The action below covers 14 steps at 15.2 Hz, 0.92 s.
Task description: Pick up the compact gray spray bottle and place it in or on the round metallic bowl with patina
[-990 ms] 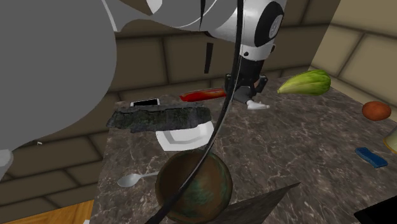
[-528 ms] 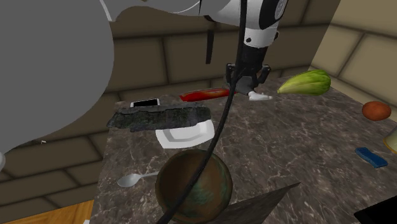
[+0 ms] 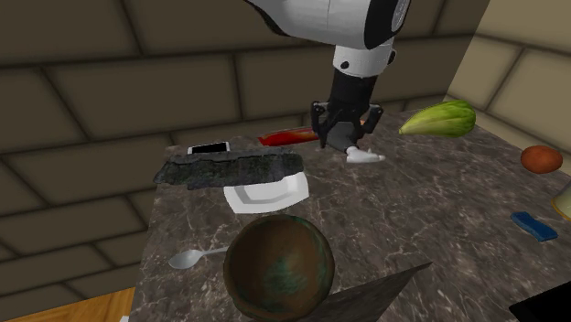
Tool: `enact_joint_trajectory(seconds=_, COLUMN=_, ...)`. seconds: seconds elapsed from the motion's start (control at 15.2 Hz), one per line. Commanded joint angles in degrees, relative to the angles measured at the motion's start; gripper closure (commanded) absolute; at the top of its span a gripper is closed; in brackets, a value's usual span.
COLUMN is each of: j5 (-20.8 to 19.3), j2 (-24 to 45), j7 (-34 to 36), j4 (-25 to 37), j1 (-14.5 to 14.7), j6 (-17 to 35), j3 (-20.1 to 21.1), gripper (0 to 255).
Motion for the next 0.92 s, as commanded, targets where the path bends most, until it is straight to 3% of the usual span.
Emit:
enact_joint_trajectory(seconds=0.0, j5=-2.01, j2=-5.23, j7=1.26, j4=-5.67, j1=0.45, j6=0.9, j3=0.25, gripper=255)
enact_joint_trajectory(seconds=0.46, j5=-7.74, j2=-22.41, j7=5.98, j4=-22.59, j1=-0.27, j6=1.61, j3=2.68, gripper=255)
enact_joint_trajectory(seconds=0.86, j5=-10.6, j2=-37.36, j7=9.1, j4=-34.56, j1=-2.44, j6=-1.22, j3=5.53, gripper=255)
